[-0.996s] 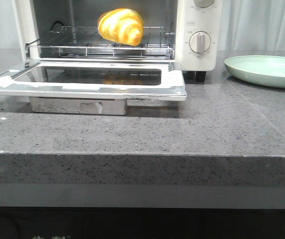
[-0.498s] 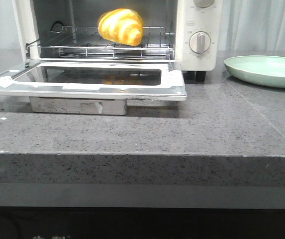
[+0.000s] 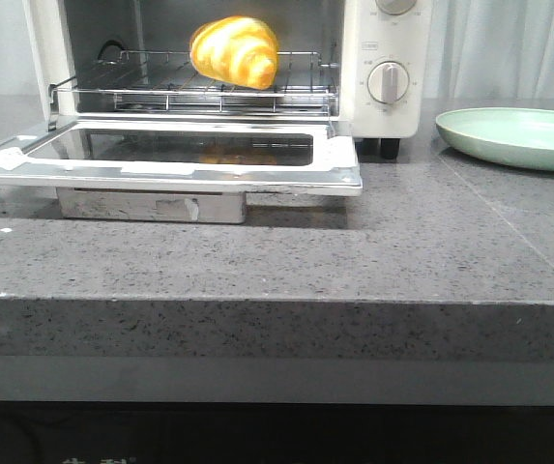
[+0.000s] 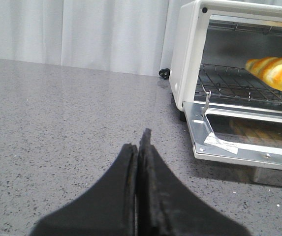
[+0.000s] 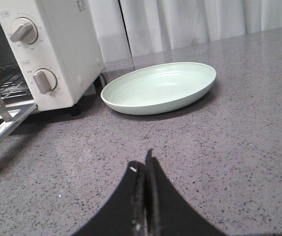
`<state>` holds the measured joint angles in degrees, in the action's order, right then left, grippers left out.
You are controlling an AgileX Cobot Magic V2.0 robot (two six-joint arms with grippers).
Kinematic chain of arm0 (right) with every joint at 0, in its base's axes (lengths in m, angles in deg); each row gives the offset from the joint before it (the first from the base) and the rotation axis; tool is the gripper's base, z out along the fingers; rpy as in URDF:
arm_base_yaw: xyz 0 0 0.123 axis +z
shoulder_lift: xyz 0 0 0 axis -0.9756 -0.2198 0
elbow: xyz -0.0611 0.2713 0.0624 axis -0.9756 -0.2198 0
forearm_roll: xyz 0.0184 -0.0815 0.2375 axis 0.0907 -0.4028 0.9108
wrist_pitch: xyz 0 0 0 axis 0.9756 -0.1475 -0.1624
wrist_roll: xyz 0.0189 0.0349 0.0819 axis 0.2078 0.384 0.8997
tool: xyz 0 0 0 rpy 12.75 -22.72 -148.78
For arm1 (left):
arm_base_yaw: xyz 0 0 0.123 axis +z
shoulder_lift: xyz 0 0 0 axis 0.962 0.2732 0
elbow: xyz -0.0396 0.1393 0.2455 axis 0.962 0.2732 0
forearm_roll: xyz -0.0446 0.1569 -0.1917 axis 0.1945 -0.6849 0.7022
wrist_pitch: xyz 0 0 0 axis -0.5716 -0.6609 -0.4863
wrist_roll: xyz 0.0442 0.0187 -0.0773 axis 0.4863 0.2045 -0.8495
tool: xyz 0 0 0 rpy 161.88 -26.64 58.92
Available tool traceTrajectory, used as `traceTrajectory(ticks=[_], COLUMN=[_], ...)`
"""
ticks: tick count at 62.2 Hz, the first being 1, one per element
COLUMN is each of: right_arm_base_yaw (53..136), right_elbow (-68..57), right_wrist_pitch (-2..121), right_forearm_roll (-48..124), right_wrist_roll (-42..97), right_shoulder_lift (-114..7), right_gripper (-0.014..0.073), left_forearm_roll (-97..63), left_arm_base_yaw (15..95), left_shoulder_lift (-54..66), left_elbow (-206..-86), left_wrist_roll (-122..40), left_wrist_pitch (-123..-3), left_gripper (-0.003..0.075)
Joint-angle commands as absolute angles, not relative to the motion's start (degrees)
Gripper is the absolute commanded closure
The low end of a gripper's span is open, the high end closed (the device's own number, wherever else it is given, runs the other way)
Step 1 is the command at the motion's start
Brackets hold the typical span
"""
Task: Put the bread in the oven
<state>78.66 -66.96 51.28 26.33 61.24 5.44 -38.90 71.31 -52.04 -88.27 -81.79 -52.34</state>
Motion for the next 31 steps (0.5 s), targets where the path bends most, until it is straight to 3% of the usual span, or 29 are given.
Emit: traceTrajectory(ticks=[1, 31], right_arm_base_yaw=[78.6, 78.6], right_elbow=[-67.2, -67.2], right_wrist_pitch=[46.3, 46.0], right_forearm_roll=[26.5, 24.8], right_wrist_roll=[60.7, 53.5], right_shoulder_lift=[6.6, 6.6], right_gripper=[0.0713, 0.0713], left_forearm_roll=[-38.6, -38.6], left_arm_base_yaw=[71.4, 71.4], left_shoulder_lift=[-53.3, -53.3], left_elbow=[-86.9, -86.9], left_wrist_roll=[-81.8, -81.8], left_wrist_pitch=[-47.6, -47.6], left_gripper=[0.0738, 0.0738])
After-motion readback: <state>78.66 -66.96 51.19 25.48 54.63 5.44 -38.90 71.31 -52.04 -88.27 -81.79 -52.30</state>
